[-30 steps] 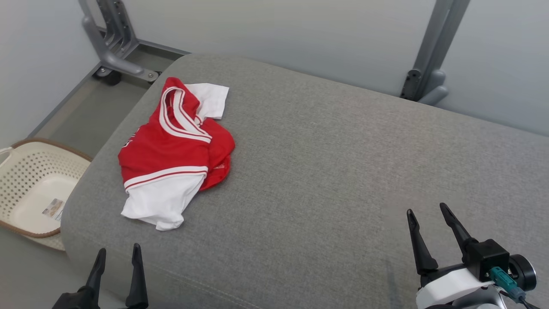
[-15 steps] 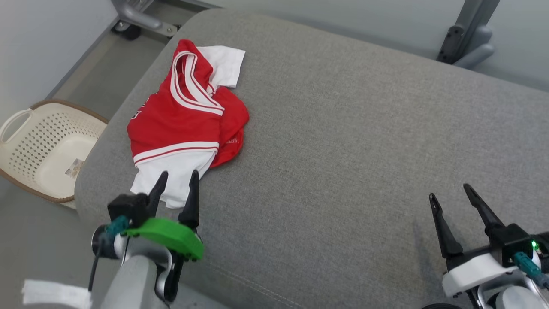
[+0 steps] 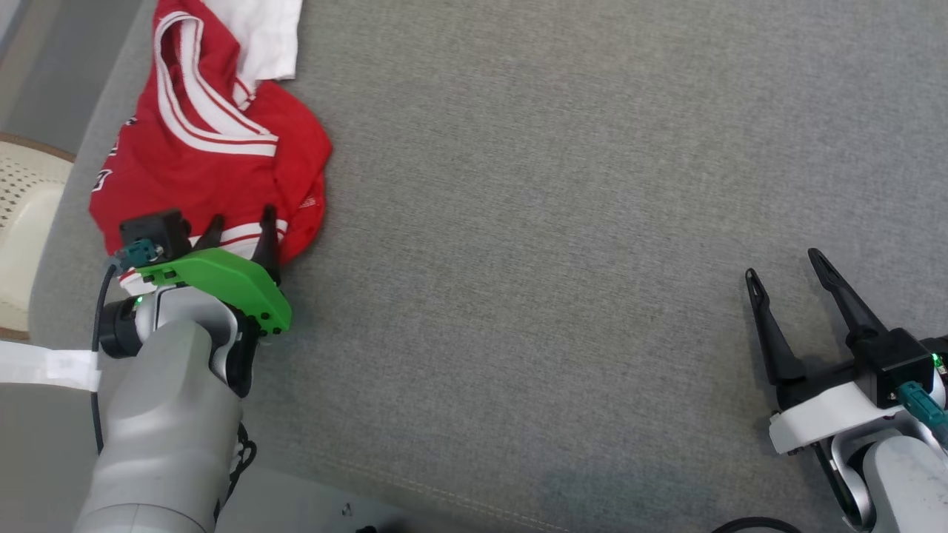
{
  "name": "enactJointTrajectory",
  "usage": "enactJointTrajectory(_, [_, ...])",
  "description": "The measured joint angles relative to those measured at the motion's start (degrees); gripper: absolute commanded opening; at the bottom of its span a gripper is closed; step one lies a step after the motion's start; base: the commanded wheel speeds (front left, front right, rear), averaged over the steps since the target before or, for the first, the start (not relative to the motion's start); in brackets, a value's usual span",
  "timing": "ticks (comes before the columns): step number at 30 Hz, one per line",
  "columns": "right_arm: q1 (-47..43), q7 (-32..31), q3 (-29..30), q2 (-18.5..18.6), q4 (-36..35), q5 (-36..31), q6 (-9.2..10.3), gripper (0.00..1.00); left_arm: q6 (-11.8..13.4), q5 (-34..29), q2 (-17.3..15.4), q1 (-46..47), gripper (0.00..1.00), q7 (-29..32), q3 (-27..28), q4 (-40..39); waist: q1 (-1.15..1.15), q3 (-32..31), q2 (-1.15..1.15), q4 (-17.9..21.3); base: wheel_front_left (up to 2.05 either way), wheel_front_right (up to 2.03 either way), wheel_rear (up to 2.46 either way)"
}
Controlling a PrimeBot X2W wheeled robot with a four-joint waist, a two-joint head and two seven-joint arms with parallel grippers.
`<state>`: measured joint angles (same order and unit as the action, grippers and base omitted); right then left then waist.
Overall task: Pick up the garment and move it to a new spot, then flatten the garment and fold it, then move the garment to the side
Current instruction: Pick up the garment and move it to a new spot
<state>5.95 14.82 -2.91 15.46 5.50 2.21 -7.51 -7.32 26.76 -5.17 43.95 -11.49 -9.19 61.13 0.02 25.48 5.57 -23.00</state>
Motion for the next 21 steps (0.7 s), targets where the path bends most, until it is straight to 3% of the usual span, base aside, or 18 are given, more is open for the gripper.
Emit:
enactJointTrajectory(2, [0.1, 0.0, 0.2, -0.3, -0.2, 0.0, 0.00, 1.00, 0.2, 0.0, -0.8, 1.6, 1.00, 0.6, 0.0, 3.3, 0.00, 1.1, 0.00, 1.6, 0.00, 0.00, 0.00])
enactJointTrajectory(5, [0.3, 0.0, 0.3, -0.8, -0.3, -0.2, 0.00, 1.00, 0.5, 0.9, -1.8, 3.3, 0.67, 0.6, 0.6, 7.1, -0.01, 2.5, 0.00, 3.9, 0.00, 0.00, 0.00])
enactJointTrajectory(6, [0.3, 0.0, 0.4, -1.2, -0.3, -0.2, 0.00, 1.00, 0.5, 0.9, -2.1, 3.6, 0.30, 0.6, 0.6, 8.0, -0.01, 2.8, 0.00, 4.6, 0.00, 0.00, 0.00])
enactJointTrajectory(7, [0.2, 0.0, 0.4, -1.5, -0.2, -0.2, 0.00, 1.00, 0.5, 1.2, -2.3, 3.8, 0.00, 0.6, 0.8, 8.5, -0.02, 3.1, 0.00, 5.2, 0.00, 0.00, 0.00])
enactJointTrajectory(15, [0.2, 0.0, 0.6, -3.8, 0.1, 0.2, 0.00, 1.00, 0.3, 2.4, -3.2, 4.2, 0.00, -2.2, 1.3, 8.6, -0.02, 1.8, 0.01, 7.7, 0.00, 0.00, 0.00])
enactJointTrajectory(21, [-1.5, 0.0, 0.5, -7.8, 1.2, 0.8, 0.00, 1.00, 0.0, 1.8, -2.0, 5.1, 0.00, -3.4, -0.8, -1.5, -0.02, -2.8, 0.01, 8.0, 0.00, 0.00, 0.00])
